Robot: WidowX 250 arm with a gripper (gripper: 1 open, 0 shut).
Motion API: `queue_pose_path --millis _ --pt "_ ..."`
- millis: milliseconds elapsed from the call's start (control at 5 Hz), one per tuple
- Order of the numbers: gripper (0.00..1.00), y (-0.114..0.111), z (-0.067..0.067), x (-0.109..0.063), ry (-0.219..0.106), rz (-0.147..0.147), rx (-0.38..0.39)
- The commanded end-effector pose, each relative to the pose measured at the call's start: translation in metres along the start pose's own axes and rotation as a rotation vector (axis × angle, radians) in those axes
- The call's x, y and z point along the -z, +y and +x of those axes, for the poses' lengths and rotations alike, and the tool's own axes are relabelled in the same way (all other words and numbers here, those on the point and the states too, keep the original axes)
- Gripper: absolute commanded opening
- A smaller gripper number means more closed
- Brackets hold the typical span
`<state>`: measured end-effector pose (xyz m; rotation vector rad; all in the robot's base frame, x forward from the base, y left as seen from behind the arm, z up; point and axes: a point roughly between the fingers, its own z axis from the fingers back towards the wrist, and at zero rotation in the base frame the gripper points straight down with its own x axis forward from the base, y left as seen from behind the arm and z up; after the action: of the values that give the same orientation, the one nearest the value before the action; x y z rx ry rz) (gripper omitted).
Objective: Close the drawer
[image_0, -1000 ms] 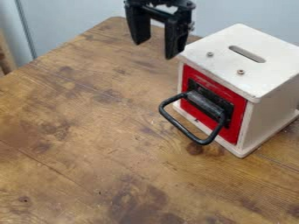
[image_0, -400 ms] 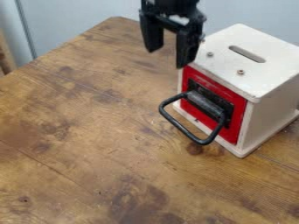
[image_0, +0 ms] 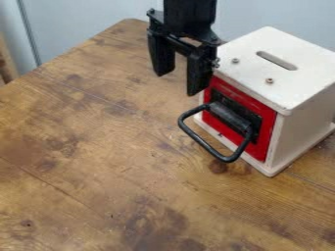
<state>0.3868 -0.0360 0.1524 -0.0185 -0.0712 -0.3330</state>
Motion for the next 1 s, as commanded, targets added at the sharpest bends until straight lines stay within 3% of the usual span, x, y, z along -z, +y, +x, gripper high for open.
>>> queue_pose_path --millis 0,200,600,800 --pt "1.0 0.004 0.005 -0.058 -0.136 0.043 -0.016" --pt "1.0 0.011 0.007 -0.065 -0.144 0.049 -0.046" --pt "1.0 0.026 0.01 -0.054 -0.122 0.032 -0.093" --pt "1.0 0.03 0.006 -0.04 -0.094 0.014 -0.057"
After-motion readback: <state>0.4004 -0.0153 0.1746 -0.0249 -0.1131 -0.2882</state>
